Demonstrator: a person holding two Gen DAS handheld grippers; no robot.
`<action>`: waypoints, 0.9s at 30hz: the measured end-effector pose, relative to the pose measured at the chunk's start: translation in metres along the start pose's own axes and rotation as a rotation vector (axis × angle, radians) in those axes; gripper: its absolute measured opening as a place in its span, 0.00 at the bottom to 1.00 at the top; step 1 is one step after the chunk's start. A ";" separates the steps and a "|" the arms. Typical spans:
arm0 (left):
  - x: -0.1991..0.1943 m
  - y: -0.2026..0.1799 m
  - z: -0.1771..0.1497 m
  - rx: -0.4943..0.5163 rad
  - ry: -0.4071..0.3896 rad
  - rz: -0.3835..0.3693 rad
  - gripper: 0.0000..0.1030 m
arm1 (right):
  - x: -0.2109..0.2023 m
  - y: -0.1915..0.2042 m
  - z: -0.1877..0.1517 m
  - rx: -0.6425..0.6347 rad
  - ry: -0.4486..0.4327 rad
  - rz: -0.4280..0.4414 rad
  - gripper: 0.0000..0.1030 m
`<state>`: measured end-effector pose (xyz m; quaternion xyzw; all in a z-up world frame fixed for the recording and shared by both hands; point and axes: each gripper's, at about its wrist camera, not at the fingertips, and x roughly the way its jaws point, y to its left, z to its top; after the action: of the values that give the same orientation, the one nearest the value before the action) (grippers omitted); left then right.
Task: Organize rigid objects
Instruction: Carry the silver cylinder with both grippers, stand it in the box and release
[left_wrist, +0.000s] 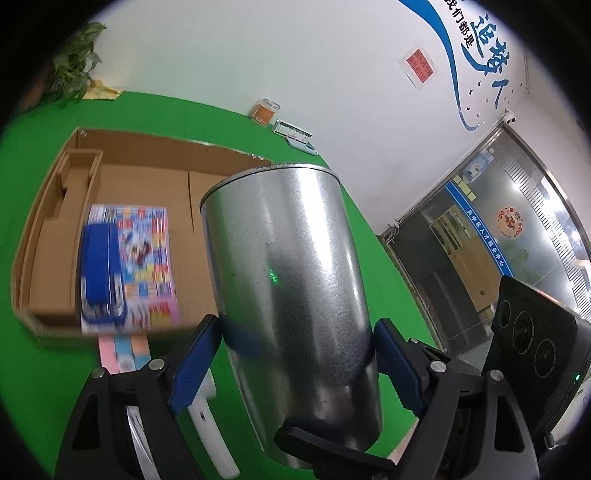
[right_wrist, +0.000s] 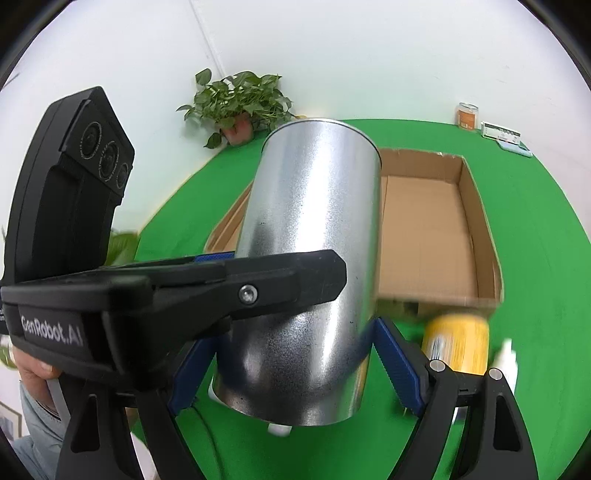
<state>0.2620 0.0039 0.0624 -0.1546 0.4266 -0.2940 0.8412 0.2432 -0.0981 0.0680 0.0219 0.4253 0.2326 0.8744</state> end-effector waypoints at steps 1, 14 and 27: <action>0.003 0.002 0.011 -0.002 0.006 0.001 0.82 | 0.004 -0.004 0.013 0.012 0.004 0.003 0.80; 0.088 0.064 0.071 -0.100 0.156 0.026 0.82 | 0.096 -0.068 0.089 0.094 0.155 0.052 0.80; 0.159 0.111 0.048 -0.185 0.331 0.073 0.79 | 0.182 -0.107 0.046 0.300 0.313 0.049 0.80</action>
<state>0.4148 -0.0083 -0.0656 -0.1652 0.5897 -0.2443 0.7519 0.4159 -0.1084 -0.0607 0.1259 0.5850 0.1887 0.7786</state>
